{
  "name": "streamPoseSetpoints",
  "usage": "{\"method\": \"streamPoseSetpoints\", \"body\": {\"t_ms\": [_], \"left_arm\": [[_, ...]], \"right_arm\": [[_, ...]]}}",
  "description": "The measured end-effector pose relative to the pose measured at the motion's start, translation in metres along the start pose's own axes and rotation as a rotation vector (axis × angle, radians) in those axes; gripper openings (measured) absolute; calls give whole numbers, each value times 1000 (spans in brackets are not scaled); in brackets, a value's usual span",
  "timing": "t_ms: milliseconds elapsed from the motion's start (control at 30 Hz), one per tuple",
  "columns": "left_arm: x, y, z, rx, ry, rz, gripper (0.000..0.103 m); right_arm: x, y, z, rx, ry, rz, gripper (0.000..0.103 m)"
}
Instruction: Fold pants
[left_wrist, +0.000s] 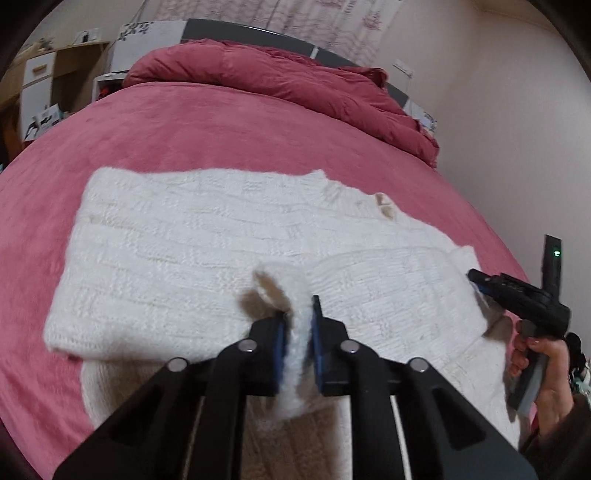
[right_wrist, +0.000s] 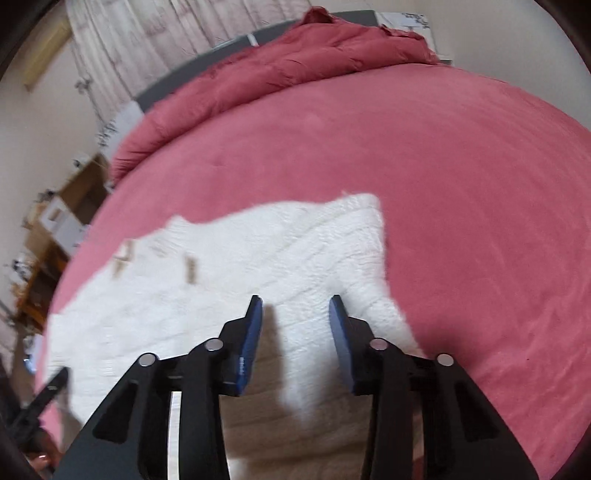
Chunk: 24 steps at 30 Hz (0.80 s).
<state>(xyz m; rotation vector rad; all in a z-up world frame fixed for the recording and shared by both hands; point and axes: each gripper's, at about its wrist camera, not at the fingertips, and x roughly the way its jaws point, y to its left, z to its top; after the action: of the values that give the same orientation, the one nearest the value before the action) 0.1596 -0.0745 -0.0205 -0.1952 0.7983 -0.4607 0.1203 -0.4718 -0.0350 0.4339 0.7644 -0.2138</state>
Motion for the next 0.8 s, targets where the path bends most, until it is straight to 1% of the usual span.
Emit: {"method": "streamPoseSetpoints", "body": {"t_ms": [67, 100, 167, 200, 233, 267, 300, 333, 367, 400, 433, 467, 500, 533, 567, 600, 633, 700, 733, 800], "left_arm": [[-11, -6, 8, 35, -37, -4, 8], [-18, -7, 14, 45, -72, 1, 8], [-27, -6, 20, 32, -109, 1, 8], [-25, -3, 21, 18, -109, 5, 8], [-20, -1, 21, 18, -93, 19, 8], [-12, 2, 18, 28, -73, 42, 8], [-5, 4, 13, 38, -54, 68, 12], [4, 8, 7, 32, -30, 96, 21], [7, 13, 2, 18, -32, 86, 21], [2, 17, -1, 0, -51, 59, 23], [1, 19, -1, -9, -51, 54, 28], [0, 18, -1, -7, -45, 54, 31], [-3, 15, -3, 26, -34, 73, 34], [-3, 10, -4, 61, -30, 95, 43], [-6, 5, -7, 98, -27, 128, 50], [-9, 3, -10, 130, -23, 163, 66], [-14, 1, -15, 155, -13, 204, 75], [-24, 2, -28, 177, 2, 227, 75], [-30, 4, -34, 176, 11, 226, 79], [-41, 9, -45, 151, 39, 232, 81]], "right_arm": [[-6, -2, 3, 20, -31, 16, 37], [-9, -3, 3, 18, -43, 21, 37], [-6, -2, 2, 16, -42, 13, 37], [-3, -4, 1, 16, -29, 14, 37], [7, 3, 2, 11, -23, 7, 37], [9, 3, 0, -1, -23, -1, 37], [7, 5, -2, -17, -26, -10, 37], [7, 7, -3, -22, -25, -14, 37], [6, 8, -2, -20, -26, -14, 37], [6, 7, -3, -14, -30, -13, 37], [6, 5, -2, 0, -37, -12, 37], [5, 5, -2, 13, -44, -19, 37], [4, 6, 1, 26, -53, -33, 37], [0, 4, 1, 40, -64, -50, 37], [-4, 2, 0, 51, -64, -50, 37], [-7, 0, 0, 64, -61, -36, 37], [-14, -2, -1, 75, -64, -20, 37], [-27, -2, -6, 68, -74, -23, 48], [-34, -2, -9, 55, -74, -34, 55], [-44, -5, -15, 51, -63, -40, 56]]}}
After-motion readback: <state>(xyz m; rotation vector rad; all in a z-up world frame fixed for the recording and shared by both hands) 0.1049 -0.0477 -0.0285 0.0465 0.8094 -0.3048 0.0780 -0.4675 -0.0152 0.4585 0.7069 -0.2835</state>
